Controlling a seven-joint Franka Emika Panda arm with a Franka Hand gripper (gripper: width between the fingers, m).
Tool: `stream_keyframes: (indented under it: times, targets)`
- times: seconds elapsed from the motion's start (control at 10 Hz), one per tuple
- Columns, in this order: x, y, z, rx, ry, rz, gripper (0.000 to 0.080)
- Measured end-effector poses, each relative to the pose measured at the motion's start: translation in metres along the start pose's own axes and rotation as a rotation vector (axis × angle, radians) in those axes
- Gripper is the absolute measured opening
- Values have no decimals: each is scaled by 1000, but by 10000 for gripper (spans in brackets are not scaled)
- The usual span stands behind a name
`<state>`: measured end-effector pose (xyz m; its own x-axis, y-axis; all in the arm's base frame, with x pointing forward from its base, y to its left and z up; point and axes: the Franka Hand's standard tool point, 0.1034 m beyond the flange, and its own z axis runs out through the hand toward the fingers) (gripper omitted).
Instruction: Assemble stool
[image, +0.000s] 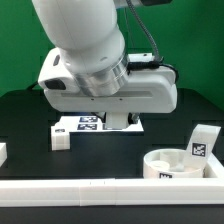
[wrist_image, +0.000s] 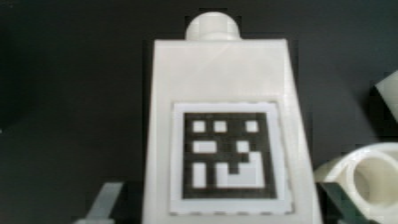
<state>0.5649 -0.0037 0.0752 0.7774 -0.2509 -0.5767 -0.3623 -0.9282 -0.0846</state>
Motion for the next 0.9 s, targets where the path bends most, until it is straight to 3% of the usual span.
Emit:
stream_keyframes:
  times: [0.2,0.3,0.5,0.9]
  targets:
    - [15,1,-7,11,185,-14,336]
    - [12,-1,-11,15,236,-16,336]
    - [22,-8,-29,23,386,-25,337]
    - [31,-11,-34,16,670,-35,336]
